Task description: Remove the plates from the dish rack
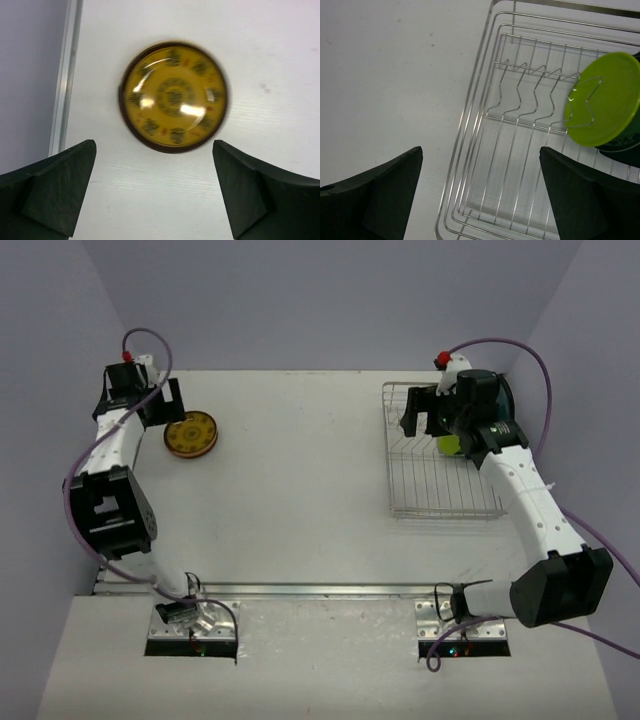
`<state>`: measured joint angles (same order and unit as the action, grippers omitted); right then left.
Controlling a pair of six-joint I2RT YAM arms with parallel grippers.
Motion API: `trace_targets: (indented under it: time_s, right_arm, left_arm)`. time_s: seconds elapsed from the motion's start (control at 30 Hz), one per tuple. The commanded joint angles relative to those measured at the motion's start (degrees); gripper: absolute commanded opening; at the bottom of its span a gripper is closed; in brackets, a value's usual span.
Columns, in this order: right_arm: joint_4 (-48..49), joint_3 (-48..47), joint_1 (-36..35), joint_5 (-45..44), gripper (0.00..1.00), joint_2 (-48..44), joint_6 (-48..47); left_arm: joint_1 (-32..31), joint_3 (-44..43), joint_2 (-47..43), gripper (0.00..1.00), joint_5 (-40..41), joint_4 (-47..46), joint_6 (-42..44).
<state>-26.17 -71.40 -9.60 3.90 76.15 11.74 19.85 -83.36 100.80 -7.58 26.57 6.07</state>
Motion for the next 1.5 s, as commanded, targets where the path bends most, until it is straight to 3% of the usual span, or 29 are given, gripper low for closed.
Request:
trace_targets:
  time_s: [0.0, 0.13, 0.27, 0.47, 1.1, 1.47]
  right_arm:
    - [1.68, 0.71, 4.16, -7.81, 0.99, 1.42, -0.33]
    - [1.94, 0.34, 8.6, -8.62, 0.98, 4.3, -0.6]
    - [2.52, -0.32, 12.39, -9.26, 0.93, 7.76, -2.15]
    - [6.49, -0.3, 14.14, -9.17, 0.64, 11.98, -3.9]
    - [10.69, -4.83, 16.01, -13.16, 0.55, 23.29, -5.55]
    - [12.11, -7.54, 16.01, -13.27, 0.29, 26.45, -6.43]
  left_arm:
    - [-12.07, 6.48, -15.24, 1.0, 11.77, -11.14, 6.78]
    - [-22.67, 13.39, -22.54, 1.0, 19.65, -16.37, 8.74]
    - [-31.06, 15.95, -24.24, 1.0, 26.12, -17.17, 9.84]
    - [-37.39, 17.18, -24.24, 1.0, 29.33, -17.09, 9.52]
    - [-38.22, 18.91, -23.31, 1.0, 29.02, -16.64, 7.03]
    - [-38.22, 18.76, -22.75, 1.0, 29.83, -16.87, 6.89]
